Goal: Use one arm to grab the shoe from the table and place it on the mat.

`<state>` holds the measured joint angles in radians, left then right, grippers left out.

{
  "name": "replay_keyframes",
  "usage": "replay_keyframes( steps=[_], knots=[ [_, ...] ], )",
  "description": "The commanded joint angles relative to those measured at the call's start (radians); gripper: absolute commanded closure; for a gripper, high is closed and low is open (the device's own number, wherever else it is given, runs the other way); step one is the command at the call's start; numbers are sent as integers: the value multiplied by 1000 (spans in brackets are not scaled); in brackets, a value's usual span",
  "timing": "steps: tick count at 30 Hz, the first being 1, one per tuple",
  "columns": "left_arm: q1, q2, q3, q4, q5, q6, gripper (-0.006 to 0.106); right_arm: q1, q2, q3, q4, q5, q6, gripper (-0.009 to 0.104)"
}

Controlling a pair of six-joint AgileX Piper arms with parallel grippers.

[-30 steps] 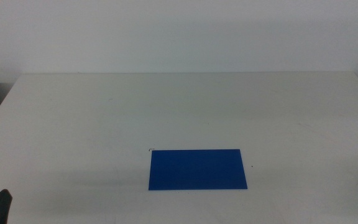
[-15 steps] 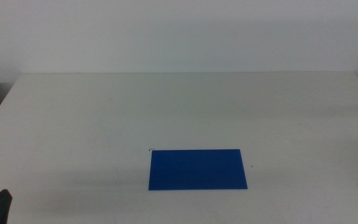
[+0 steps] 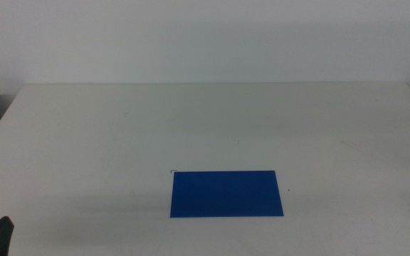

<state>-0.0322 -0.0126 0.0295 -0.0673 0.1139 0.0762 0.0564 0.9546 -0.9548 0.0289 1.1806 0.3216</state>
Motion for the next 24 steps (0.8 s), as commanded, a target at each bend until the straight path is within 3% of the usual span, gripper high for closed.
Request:
replay_keyframes(
  steps=[1, 4, 12, 24],
  knots=[
    [-5, -13, 7, -10, -82, -5, 7, -3, 23, -39, -106, -1, 233, 3],
    [-5, -13, 7, -10, -82, -5, 7, -3, 37, -39, -178, 18, 385, 3],
    [-5, -13, 7, -10, -82, -5, 7, -3, 45, -20, -257, 107, 591, 3],
    [-5, -13, 7, -10, -82, -5, 7, -189, 93, 99, -228, 94, 503, 3]
  ],
)
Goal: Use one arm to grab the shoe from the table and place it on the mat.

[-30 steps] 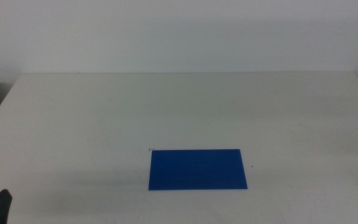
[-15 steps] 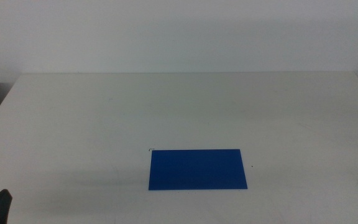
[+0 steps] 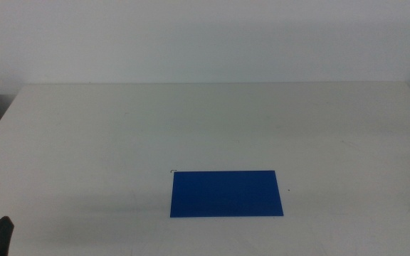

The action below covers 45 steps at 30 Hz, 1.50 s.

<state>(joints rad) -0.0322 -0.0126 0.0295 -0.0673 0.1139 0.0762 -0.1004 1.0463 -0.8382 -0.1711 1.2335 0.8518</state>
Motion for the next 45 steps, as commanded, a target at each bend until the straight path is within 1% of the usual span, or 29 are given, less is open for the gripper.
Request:
replay_keyframes(
  steps=[1, 6, 11, 12, 14, 16, 21, 26, 28, 31, 36, 42, 44, 45],
  knots=[
    [-5, -13, 7, -10, -82, -5, 7, -53, 13, -17, -28, 41, -38, 3],
    [-5, -13, 7, -10, -82, -5, 7, -111, 39, -17, -29, 41, -53, 3],
    [-5, -13, 7, -10, -82, -5, 7, -114, 37, -17, -33, 51, -52, 3],
    [-5, -13, 7, -10, -82, -5, 7, -114, 34, -17, -73, 50, -52, 3],
    [-5, -13, 7, -10, -82, -5, 7, -114, 34, -17, -113, 50, -51, 3],
    [-5, -13, 7, -10, -82, -5, 7, -114, 34, -17, -123, 51, -50, 3],
    [-5, -13, 7, -10, -82, -5, 7, -114, 34, -17, -114, 53, -17, 3],
    [-5, -13, 7, -10, -82, -5, 7, -114, 34, -16, -170, 49, 135, 3],
    [-5, -13, 7, -10, -82, -5, 7, -114, 36, -16, -164, 39, 188, 3],
    [-5, -13, 7, -10, -82, -5, 7, -114, 61, -16, -149, 0, 186, 3],
    [-5, -13, 7, -10, -82, -5, 7, -114, 164, -16, -134, -9, 186, 3],
    [-5, -13, 7, -10, -82, -5, 7, -116, 282, -16, -137, -80, 157, 3],
    [-5, -13, 7, -10, -82, -5, 7, -125, 309, -16, -123, -122, 134, 3],
    [-5, -13, 7, -10, -82, -5, 7, -136, 320, -16, -106, -144, 118, 3]
  ],
)
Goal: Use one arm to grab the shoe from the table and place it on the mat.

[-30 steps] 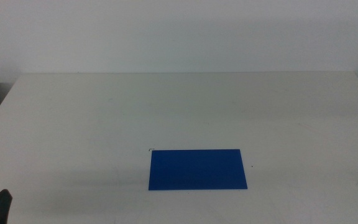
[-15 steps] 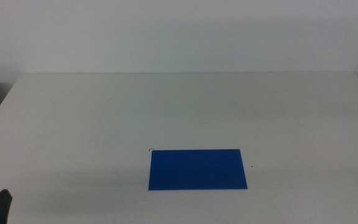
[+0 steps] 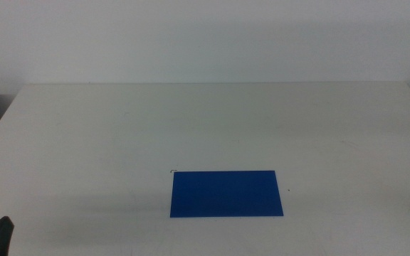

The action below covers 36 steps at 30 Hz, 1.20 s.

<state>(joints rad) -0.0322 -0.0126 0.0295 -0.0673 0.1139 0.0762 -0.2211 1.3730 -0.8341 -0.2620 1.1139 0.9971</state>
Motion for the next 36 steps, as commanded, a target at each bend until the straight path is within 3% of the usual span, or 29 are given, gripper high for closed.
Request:
replay_keyframes(
  steps=[1, 7, 31, 36],
  knots=[
    [-5, -13, 7, -10, -82, -5, 7, -30, 3, -20, 6, -43, -45, 3],
    [-5, -13, 7, -10, -82, -5, 7, -116, 53, -20, 120, -104, -192, 3],
    [-5, -13, 7, -10, -82, -5, 7, -124, 278, -20, 94, -194, -264, 4],
    [-5, -13, 7, -10, -82, -5, 7, -124, 297, -21, 122, -210, -259, 15]
  ],
)
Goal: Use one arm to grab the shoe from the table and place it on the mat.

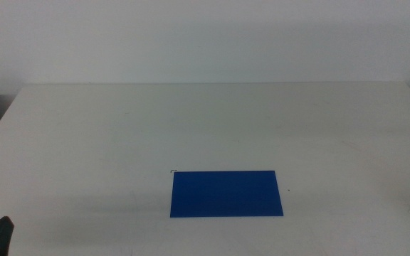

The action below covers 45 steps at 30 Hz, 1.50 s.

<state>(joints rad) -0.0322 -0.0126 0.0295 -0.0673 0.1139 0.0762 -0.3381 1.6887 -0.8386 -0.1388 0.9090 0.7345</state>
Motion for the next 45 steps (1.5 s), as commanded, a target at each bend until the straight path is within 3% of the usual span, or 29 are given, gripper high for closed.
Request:
replay_keyframes(
  steps=[1, 8, 10, 11, 18, 24, 33, 41, 45],
  knots=[
    [-5, -13, 7, -10, -82, -5, 7, -7, -19, -19, 10, -6, 1, 21],
    [-5, -13, 7, -10, -82, -5, 7, -7, -37, -85, 53, 83, -30, 82],
    [-5, -13, 7, -10, -82, -5, 7, -7, -49, -103, 53, 118, -30, 97],
    [-5, -13, 7, -10, -82, -5, 7, -7, -56, -112, 59, 138, -27, 99],
    [-5, -13, 7, -10, -82, -5, 7, 49, -112, -169, 82, 202, 21, 99],
    [-5, -13, 7, -10, -82, -5, 7, 188, -131, -245, 81, 252, 174, 99],
    [-5, -13, 7, -10, -82, -5, 7, 497, -40, -446, 95, 312, 415, 99],
    [-5, -13, 7, -10, -82, -5, 7, 775, 167, -767, 110, 379, 546, 99],
    [-5, -13, 7, -10, -82, -5, 7, 867, 264, -909, 152, 379, 612, 99]
  ],
)
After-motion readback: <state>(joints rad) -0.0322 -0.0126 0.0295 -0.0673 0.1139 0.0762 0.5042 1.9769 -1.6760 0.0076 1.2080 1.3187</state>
